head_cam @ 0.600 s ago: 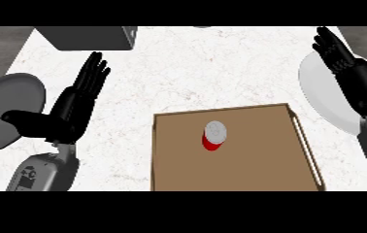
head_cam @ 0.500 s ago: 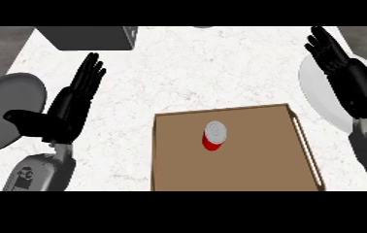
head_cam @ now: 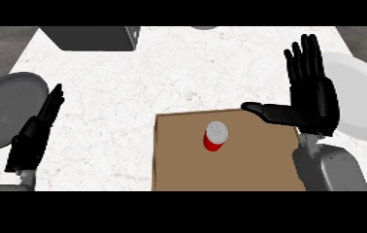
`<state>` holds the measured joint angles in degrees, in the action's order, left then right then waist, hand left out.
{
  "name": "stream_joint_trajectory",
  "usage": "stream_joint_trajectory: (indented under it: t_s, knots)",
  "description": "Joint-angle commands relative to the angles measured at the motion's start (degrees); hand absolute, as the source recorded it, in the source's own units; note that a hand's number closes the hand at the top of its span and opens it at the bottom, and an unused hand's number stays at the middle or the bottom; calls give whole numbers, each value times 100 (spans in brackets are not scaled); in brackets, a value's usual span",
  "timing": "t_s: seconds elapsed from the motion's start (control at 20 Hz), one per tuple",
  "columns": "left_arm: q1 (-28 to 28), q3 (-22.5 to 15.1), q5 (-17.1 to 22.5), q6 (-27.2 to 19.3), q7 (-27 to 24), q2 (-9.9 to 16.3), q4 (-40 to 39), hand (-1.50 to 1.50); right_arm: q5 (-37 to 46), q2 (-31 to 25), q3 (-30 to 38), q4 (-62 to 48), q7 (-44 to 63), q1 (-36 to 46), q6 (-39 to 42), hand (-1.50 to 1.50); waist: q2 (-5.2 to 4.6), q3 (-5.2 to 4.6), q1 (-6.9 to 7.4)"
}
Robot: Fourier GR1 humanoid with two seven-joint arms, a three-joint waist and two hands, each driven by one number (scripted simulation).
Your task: Pick the can from the tray and place it in the plate
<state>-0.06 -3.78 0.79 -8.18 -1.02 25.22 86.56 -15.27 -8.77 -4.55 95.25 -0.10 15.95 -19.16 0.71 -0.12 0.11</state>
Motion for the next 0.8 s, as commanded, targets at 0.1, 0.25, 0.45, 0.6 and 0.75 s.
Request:
stream_joint_trajectory:
  t_s: [0.1, 0.25, 0.45, 0.6, 0.75]
  knots:
    - [690, 201, -96, -31, -421, 203, 171, 0, 407, 850, -1205, 1461, -792, -1266, -1830, -150, 19, 11, -20]
    - [495, 239, -256, -30, -623, 25, -295, 0, 1099, 864, -1829, 2245, -603, -1985, -1705, -150, -52, 8, -60]
    - [618, 201, -260, -63, -544, -64, -76, 0, 1302, -320, -2076, 2995, 527, -2504, -1128, -150, -44, 7, -73]
    - [590, 130, -280, 49, -587, -11, -112, 0, 1719, -1135, -1995, 2909, 1632, -2036, -797, -150, -50, -9, -33]
    - [471, 245, -321, 0, -631, 28, -212, 0, 2090, -1629, -2135, 3008, 2316, -2036, -506, -150, -58, -9, -24]
